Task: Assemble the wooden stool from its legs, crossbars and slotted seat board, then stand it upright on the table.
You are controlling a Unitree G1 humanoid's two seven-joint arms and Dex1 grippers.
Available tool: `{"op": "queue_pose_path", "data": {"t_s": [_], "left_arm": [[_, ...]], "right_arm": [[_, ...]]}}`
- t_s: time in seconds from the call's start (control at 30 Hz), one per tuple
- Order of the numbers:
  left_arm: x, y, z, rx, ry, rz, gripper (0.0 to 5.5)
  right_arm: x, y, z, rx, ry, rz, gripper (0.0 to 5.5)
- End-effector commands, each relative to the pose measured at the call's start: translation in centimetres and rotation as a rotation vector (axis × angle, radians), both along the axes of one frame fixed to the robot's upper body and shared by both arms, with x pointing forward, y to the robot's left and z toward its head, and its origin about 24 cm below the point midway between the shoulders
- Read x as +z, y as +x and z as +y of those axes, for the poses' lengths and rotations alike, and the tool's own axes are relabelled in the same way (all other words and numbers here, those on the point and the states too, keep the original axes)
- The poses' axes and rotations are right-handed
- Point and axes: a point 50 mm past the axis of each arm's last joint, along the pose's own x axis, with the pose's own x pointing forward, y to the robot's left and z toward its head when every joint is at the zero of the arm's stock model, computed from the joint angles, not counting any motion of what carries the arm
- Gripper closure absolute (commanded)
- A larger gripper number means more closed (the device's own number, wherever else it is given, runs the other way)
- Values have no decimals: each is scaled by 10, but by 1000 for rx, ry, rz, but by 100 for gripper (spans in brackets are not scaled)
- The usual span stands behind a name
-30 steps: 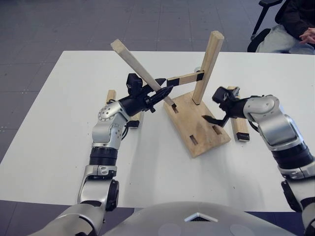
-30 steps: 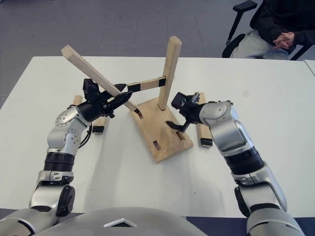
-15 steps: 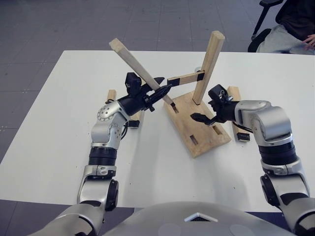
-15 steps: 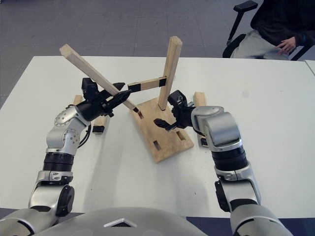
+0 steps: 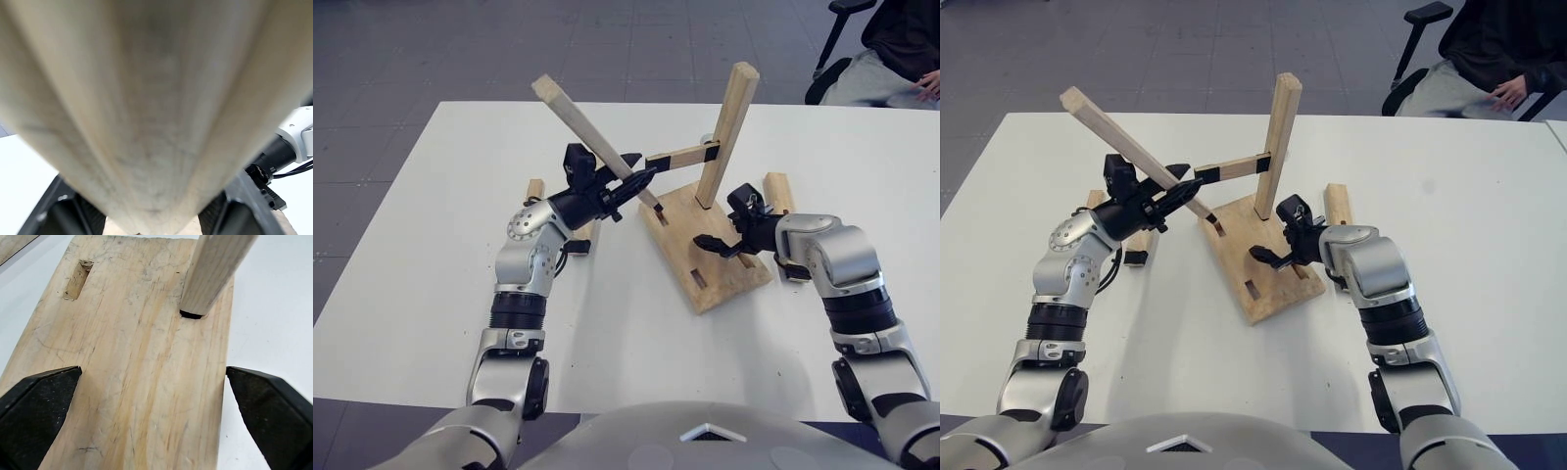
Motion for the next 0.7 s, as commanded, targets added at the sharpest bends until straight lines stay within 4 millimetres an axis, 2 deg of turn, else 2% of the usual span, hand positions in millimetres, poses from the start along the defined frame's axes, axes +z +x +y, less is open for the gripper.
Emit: {"op": "queue_pose_path", "data": {"t_s": [0.03, 0.43, 0.7], "left_arm": [[6, 3, 0, -3, 15, -11, 346], [5, 2, 5, -1, 30, -5, 346], [-6, -9, 4, -31, 41, 31, 346]], "right_arm": [[-24, -13, -5, 1, -31, 120, 0], [-19, -24, 4, 132, 22, 149, 0], [-17, -21, 3, 120, 13, 136, 0]]}}
